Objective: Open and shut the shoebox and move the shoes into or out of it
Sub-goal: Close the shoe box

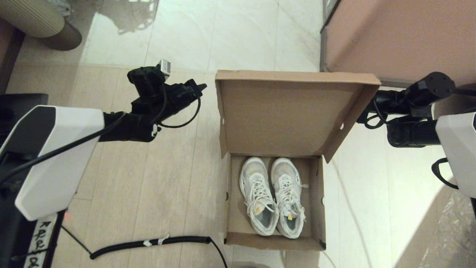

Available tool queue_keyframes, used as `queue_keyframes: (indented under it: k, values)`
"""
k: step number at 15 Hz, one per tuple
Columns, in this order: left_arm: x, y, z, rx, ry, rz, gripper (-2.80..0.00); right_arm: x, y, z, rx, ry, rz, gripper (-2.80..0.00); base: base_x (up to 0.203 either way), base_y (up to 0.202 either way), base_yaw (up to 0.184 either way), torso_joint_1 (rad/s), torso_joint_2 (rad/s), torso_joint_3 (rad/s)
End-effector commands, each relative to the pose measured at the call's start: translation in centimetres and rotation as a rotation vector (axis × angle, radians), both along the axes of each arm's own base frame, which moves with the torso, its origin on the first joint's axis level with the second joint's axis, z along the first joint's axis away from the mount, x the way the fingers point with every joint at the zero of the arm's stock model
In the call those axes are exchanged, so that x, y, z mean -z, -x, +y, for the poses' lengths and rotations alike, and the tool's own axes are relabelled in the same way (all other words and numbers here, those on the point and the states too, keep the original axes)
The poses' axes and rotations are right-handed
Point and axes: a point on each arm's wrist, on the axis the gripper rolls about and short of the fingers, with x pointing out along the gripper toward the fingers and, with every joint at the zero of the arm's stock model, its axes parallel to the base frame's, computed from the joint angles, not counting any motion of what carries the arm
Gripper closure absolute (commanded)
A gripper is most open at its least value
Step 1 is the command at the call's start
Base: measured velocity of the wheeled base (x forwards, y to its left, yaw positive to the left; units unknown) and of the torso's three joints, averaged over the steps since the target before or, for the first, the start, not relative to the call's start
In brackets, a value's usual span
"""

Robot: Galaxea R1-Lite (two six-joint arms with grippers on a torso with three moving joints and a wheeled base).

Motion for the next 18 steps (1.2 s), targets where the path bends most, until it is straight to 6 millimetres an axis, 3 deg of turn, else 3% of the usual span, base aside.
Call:
queue_keyframes:
  k: [1, 11, 18]
  values:
    - [1.8, -0.9, -0.2, 0.000, 0.000, 0.018, 0.00, -0.2, 1.0, 0.1, -0.012, 0.010, 0.013, 0.00, 0.000, 0.000, 0.000, 0.000, 0.00, 0.000]
    - [1.8, -0.2, -2.4, 0.045, -0.001, 0.016, 0.00, 1.0, 4.3, 1.3, -0.053, 0.024, 0.110, 0.00, 0.000, 0.000, 0.000, 0.000, 0.00, 0.000]
    - [0.9, 1.3, -5.4, 0.114, 0.003, -0.002, 0.00, 2.0, 7.3, 1.5, -0.056, 0.016, 0.218, 0.00, 0.000, 0.000, 0.000, 0.000, 0.00, 0.000]
